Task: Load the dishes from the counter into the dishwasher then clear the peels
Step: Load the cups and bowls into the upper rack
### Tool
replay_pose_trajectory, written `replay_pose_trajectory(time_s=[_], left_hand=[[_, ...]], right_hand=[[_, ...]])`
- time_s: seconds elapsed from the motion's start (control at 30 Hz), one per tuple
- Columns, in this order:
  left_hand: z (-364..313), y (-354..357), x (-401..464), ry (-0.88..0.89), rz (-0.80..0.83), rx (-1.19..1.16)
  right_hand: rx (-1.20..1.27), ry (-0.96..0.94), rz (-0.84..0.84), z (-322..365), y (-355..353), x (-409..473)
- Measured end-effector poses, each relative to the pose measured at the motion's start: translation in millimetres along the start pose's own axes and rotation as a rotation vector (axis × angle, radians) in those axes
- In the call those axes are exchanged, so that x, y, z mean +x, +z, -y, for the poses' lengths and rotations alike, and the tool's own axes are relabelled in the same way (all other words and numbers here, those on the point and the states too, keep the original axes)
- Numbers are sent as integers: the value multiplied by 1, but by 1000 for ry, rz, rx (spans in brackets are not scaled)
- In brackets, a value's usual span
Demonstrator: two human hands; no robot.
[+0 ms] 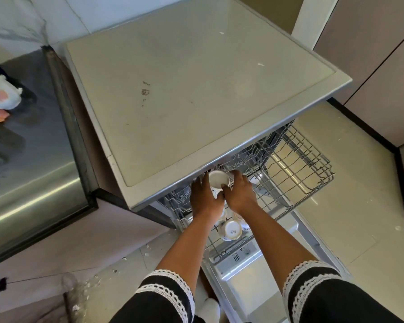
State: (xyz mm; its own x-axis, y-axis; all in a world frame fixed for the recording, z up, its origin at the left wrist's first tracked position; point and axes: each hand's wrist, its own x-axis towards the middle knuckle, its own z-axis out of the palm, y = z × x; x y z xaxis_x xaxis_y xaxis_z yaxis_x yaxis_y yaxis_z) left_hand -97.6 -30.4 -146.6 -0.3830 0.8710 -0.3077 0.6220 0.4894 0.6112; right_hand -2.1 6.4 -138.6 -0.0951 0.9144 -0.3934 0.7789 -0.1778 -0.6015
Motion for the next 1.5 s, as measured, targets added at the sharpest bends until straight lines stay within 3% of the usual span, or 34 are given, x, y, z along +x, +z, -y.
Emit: replay_pose_trajectory(time_s=[0.27, 0.5, 0.87, 1.2, 1.5], left_hand=[[-27, -47, -61, 266, -52, 56], [-51, -101, -115, 448, -183, 146], [-32, -189, -139, 292, -390, 105], [69, -295, -94, 178, -483, 20], [152, -399, -32, -58, -502, -73]], right_hand=[[-178, -91, -141, 33, -47, -74], [-313, -301, -318, 74, -89, -134], [-416, -558, -264, 158, -85, -168], [-370, -792, -91, 285, 0, -155], [-241, -837, 153, 404, 85, -126]])
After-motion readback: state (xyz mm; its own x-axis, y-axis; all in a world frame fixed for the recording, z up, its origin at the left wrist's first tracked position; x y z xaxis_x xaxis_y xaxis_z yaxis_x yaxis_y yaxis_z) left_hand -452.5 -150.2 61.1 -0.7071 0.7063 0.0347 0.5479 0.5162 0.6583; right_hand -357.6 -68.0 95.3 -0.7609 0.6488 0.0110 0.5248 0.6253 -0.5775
